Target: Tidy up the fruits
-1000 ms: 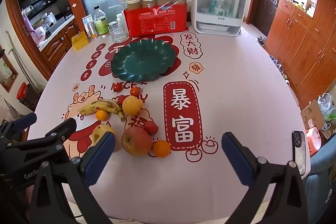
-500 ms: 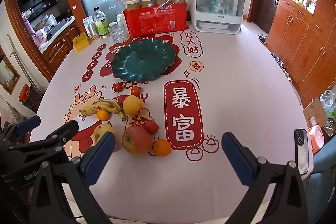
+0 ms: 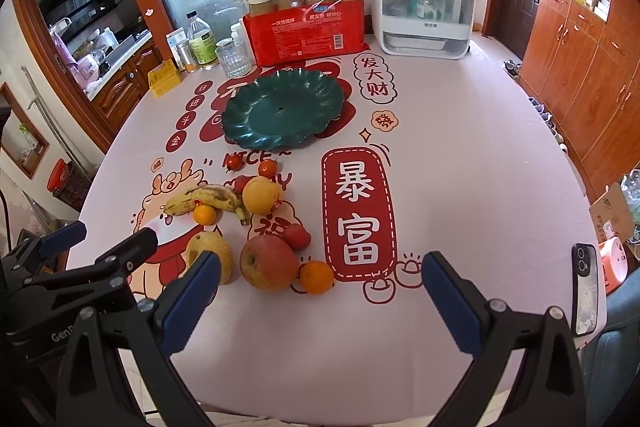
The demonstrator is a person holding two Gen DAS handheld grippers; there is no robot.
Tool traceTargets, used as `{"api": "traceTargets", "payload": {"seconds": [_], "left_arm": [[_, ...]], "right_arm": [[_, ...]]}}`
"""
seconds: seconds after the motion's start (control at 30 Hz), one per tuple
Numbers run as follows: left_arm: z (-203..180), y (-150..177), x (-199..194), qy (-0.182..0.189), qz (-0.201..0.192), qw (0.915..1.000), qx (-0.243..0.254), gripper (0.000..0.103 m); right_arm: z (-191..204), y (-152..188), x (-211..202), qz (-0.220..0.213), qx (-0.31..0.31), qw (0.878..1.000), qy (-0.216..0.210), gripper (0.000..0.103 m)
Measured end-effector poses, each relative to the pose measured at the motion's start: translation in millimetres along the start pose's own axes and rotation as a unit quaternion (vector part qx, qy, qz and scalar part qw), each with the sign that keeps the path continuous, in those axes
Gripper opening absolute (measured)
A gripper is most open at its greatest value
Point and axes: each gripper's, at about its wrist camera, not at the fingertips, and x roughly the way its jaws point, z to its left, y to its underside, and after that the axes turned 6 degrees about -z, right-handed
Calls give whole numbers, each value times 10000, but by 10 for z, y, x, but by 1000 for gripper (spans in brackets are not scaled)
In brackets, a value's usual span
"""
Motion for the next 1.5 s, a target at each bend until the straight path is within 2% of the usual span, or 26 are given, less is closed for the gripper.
{"api": "traceTargets", "payload": {"seconds": [0.67, 0.9, 1.5], "left_arm": [[37, 43, 19, -78, 2, 9999, -135, 99], [58, 39, -6, -122, -20, 9997, -195, 99], [40, 128, -175, -406, -144, 9988, -234, 99]], "right_arm": [[24, -36, -36, -83, -207, 9997, -132, 100], [43, -31, -83, -195, -356, 9988, -279, 93], [63, -54, -168, -353, -551, 9964, -547, 87]]}}
